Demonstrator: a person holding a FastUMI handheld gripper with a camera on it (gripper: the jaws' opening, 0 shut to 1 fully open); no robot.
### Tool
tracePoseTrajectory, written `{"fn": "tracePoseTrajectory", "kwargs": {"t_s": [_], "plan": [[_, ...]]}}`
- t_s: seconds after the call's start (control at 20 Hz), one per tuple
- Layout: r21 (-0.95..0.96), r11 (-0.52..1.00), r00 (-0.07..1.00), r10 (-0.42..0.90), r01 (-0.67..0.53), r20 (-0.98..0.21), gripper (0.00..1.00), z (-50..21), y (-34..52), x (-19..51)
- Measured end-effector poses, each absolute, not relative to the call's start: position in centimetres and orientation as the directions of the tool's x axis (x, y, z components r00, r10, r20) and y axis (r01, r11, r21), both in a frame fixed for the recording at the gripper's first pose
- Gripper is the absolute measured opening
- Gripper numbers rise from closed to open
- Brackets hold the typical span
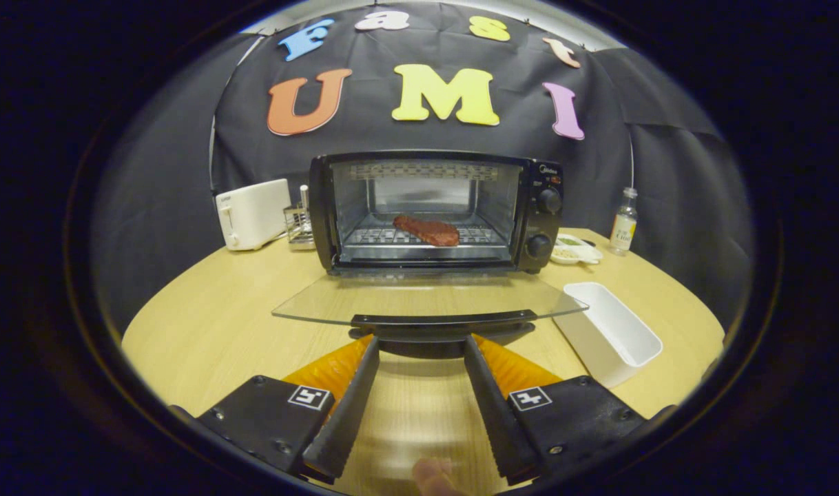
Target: Open the toaster oven, put the food inside, and close the toaster oven door.
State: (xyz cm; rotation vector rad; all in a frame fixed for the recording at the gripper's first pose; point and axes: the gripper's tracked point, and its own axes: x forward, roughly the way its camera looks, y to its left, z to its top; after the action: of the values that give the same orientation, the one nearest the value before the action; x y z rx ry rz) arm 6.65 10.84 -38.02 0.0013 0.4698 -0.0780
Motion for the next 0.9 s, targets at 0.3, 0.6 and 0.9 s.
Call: {"fn": "tracePoseTrajectory", "kwargs": {"t_s": [0.3, 0.6, 0.9], "plan": [[-0.055, 0.993, 0.931, -0.115, 0.102, -0.346, 0.80, -34.4, 10.9, 8.2], [-0.121, 0.988, 0.965, -0.126, 0.100, -0.231, 0.82, -31.0, 11.2, 10.3], [-0.098, 0.990, 0.972, -0.117, 0.099, -0.205, 0.82, -29.0, 11.2, 12.2]]}}
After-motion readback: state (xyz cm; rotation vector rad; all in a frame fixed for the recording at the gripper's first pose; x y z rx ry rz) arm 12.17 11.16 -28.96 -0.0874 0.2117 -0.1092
